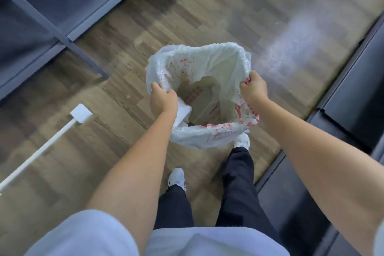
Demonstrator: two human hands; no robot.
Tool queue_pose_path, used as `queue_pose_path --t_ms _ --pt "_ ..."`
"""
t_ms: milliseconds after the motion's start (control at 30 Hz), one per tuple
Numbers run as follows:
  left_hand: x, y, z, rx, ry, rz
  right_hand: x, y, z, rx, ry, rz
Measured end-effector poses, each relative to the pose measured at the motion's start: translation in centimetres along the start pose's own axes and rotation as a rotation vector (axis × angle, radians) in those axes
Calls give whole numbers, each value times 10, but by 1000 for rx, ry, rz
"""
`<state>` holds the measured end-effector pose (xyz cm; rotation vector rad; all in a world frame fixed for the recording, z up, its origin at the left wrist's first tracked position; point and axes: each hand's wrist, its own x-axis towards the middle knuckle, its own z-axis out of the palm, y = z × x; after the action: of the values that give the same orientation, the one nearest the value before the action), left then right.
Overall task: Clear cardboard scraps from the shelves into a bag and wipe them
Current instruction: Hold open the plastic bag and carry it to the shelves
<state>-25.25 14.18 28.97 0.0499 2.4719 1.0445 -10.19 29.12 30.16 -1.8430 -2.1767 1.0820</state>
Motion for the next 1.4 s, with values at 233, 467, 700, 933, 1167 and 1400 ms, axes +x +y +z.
queue_pose_path --t_ms 233,467,700,933,1167,1400 --pt "7 78 36 -11 162 -152 108 -41 -42 -64 -148 -168" --pt "29 151 61 -92 281 -267 200 -102 -73 -109 -273 -308" --pt "95 206 70 -189 355 -283 275 -171 -71 -120 -312 -380" --pt "141 288 71 -122 445 -258 351 -236 -88 -88 -362 -414" --pt "190 357 96 -179 522 -342 434 -302 -112 -121 -475 -563" --pt "233 394 123 -267 599 -385 495 -348 -119 -191 -556 -616"
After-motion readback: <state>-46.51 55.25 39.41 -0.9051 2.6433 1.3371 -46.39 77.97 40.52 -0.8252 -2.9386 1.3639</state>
